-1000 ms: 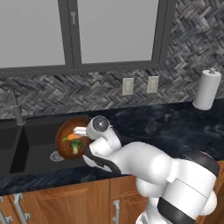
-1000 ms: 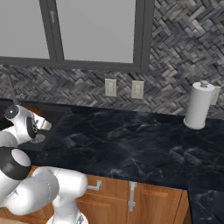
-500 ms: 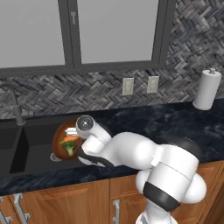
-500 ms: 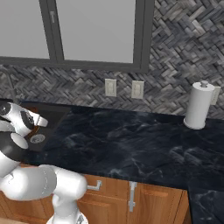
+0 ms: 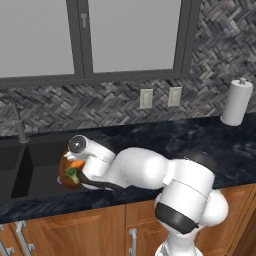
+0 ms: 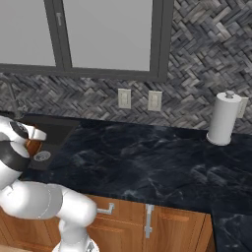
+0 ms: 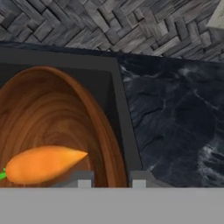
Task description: Dump the carrot and broccoli from the bowl so the bowl can be washed. Place the bowl in the sink after clearing the leftovers.
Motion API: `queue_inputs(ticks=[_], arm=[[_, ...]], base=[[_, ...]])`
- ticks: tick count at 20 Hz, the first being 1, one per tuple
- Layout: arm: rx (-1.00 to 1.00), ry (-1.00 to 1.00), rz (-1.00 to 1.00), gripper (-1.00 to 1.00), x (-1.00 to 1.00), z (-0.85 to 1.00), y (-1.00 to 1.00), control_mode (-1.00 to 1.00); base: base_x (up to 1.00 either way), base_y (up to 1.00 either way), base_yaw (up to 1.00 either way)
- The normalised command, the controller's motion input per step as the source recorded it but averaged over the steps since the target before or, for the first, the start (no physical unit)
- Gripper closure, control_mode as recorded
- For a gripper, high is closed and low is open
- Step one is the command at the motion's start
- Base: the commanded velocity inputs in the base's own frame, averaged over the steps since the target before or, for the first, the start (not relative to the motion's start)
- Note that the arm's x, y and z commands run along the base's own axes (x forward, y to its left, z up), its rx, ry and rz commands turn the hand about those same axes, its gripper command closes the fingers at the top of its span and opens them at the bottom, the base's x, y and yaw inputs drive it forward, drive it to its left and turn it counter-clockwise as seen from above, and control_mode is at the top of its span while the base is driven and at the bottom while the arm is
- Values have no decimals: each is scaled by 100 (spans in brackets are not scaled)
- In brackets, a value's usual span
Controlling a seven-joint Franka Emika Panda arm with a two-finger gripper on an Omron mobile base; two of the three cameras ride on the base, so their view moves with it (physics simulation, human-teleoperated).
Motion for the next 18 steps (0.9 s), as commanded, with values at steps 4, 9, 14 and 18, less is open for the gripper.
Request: queue_inputs(ticks=[4, 9, 14, 18], arm=[[-19, 0, 0, 100, 40, -14, 1, -100], [-16, 0, 0, 100, 31, -10, 0, -100], [-20, 1, 0, 100, 2, -23, 15, -100], [-28, 1, 1, 100, 0, -24, 26, -100]], base=[[0, 0, 0], [0, 0, 0], [0, 0, 0], [0, 0, 0]])
